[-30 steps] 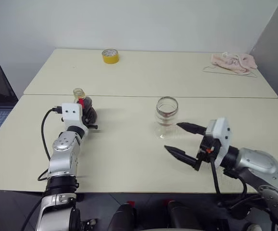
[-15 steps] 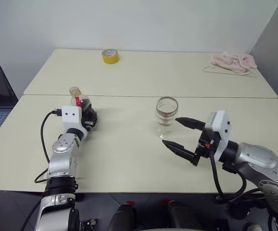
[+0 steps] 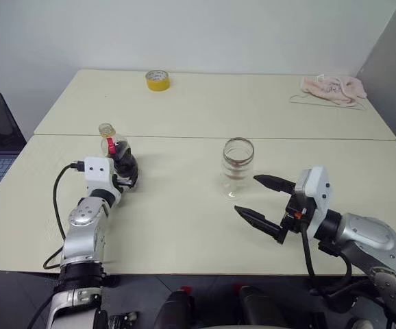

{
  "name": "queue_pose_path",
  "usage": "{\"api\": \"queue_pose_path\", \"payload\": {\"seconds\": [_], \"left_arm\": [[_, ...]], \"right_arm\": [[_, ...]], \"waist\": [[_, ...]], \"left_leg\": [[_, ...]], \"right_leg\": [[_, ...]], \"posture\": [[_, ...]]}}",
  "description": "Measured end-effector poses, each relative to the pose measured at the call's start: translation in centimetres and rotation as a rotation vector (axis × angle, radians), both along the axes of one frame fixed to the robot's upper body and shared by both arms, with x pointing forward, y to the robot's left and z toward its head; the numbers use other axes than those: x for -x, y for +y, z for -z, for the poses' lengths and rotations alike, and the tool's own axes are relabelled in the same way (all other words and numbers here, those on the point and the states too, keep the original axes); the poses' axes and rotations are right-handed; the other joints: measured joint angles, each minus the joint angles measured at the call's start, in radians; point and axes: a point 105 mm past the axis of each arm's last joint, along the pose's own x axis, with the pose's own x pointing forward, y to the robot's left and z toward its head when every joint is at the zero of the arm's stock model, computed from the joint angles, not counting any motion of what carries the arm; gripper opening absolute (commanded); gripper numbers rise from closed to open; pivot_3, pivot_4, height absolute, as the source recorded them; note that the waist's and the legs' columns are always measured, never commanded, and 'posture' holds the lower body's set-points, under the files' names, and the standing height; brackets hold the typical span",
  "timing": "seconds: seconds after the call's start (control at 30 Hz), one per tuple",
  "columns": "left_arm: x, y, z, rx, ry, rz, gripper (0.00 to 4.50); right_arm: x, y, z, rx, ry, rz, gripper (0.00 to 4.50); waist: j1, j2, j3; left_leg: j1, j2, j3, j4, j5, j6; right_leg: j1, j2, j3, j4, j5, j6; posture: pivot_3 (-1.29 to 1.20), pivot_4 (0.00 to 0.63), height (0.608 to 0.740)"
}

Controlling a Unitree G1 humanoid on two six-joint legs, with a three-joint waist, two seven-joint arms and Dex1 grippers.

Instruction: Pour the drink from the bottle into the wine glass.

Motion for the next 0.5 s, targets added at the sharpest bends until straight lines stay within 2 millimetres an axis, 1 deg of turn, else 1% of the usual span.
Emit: {"api": "queue_pose_path", "payload": {"seconds": [0.1, 0.17, 0.27, 0.37, 0.5], "left_arm": [[2.0, 0.1, -0.2, -0.005, 0.008, -0.014, 4.45], [3.3, 0.0, 0.2, -0.009, 0.033, -0.042, 4.45], [4.5, -0.3, 0.7, -0.016, 0.063, -0.061, 4.45], [5.5, -0.8, 0.7, -0.010, 0.057, -0.072, 4.45], [6.3, -1.0, 0.9, 0.005, 0.044, -0.085, 4.45]], "right_arm": [[-0.7, -1.7, 2.7, -0.002, 0.027, 0.116, 4.50], [-1.3, -2.7, 4.3, -0.033, 0.041, 0.198, 4.50], [-2.4, -3.9, 5.6, -0.064, 0.022, 0.303, 4.50], [-3.7, -5.6, 6.8, -0.103, -0.017, 0.453, 4.50], [-4.4, -7.1, 7.4, -0.150, -0.083, 0.624, 4.50]], "waist": [[-0.001, 0.000, 0.000], [-0.001, 0.001, 0.000], [0.000, 0.001, 0.000], [0.001, 0.001, 0.000], [0.001, 0.002, 0.000]], "left_leg": [[0.001, 0.000, 0.001, 0.000, 0.000, 0.000], [0.002, 0.000, 0.001, 0.000, 0.000, 0.000], [0.002, 0.000, 0.001, 0.000, 0.000, 0.000], [0.002, 0.000, 0.001, 0.000, 0.000, 0.000], [0.002, 0.000, 0.002, -0.001, 0.000, 0.000]], "right_leg": [[0.000, 0.000, 0.001, 0.000, 0.000, 0.000], [0.000, 0.000, 0.001, 0.001, 0.000, 0.000], [0.001, 0.000, 0.001, 0.001, 0.000, 0.000], [0.001, 0.000, 0.002, 0.000, 0.000, 0.000], [0.001, 0.000, 0.002, 0.001, 0.000, 0.000]], "posture": [[0.00, 0.150, 0.740], [0.00, 0.150, 0.740], [0.00, 0.150, 0.740], [0.00, 0.150, 0.740], [0.00, 0.150, 0.740]]}}
